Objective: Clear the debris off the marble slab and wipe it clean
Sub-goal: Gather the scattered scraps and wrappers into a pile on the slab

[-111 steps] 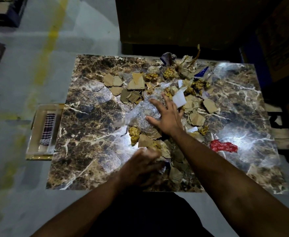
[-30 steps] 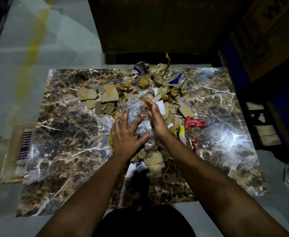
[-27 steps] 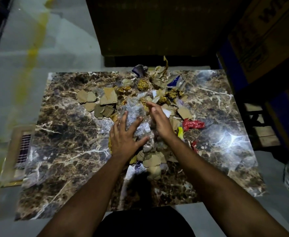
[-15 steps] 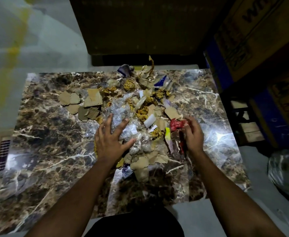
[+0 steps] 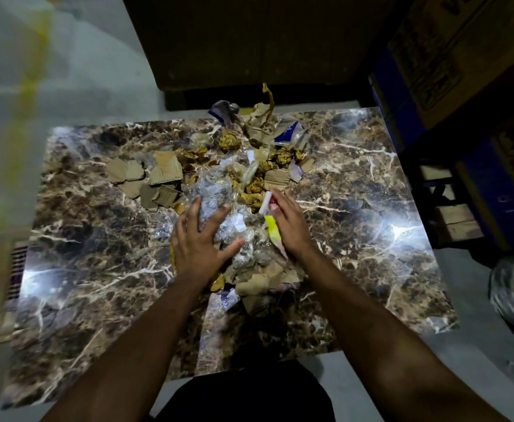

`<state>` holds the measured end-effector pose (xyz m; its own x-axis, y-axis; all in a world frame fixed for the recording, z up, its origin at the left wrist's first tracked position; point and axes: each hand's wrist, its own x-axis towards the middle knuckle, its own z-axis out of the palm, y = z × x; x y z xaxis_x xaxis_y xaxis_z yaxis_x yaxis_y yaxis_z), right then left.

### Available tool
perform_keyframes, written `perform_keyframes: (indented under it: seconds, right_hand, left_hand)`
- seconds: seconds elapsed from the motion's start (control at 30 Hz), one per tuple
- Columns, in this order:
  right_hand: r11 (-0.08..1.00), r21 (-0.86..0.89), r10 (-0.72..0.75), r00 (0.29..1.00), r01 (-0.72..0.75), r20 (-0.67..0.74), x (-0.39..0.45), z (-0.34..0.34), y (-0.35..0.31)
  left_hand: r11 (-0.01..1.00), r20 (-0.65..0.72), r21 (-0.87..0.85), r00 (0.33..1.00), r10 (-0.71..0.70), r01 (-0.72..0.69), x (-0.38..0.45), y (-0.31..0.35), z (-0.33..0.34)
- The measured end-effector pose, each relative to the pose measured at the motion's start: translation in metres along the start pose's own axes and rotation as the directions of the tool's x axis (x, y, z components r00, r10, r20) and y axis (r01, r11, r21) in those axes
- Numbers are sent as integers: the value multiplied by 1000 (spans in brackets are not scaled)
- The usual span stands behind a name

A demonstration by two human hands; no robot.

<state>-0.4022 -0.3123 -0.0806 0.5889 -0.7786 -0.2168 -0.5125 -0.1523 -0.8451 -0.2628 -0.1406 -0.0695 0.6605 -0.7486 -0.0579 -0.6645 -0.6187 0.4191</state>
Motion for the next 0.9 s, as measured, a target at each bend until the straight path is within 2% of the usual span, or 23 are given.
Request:
perform_keyframes:
  seconds: [0.07,0.13,0.27,0.37,0.53,0.63,0.7,0.77,0.83,0.9]
  right_hand:
    - [997,75,14,999,-12,-39,-7,-19,7]
    - [997,75,10,995,-2,-102,-22,-37,13]
    - [1000,5,7,973,-6,-230,-64,-44,43]
    - [996,-63,43,974,-58,-225,-97,-17,53]
    - [991,-130,30,999,-32,-20,-87,31,22]
    - [999,-15,52,998,-52,34,-89,19,13]
    - [1000,-30,9,994,-5,113,-101,0,19]
    - [970,-228,-24,967,84,253,-112,-11,29]
    - [850,-485,-9,927,205,376,-114,-10,38]
    - [751,-604,1,914,267,405,-111,1,39]
  left_hand:
    - [1000,4,-6,1000,6,-6,0,0,-1]
    - [1000,12,-12,1000,1,0,0,1,0]
    - [1000,6,-6,1000,1,-1,-1,0,0]
    - [1000,-13,1,1000,12,-12,-1,-2,2]
    - [1000,-34,1,999,24,-24,-1,-4,4]
    - [1000,-15,-4,1000,1,-1,-2,-1,4]
    - [1000,-14,-8,1000,4,-4,-3,-1,3]
    - [1000,-23,-6,1000,11,-11,-3,-1,3]
    - [1000,-24,-4,1000,4,-4,-3,-2,4]
    - [1000,-20,-5,1000,1,-1,-4,-3,4]
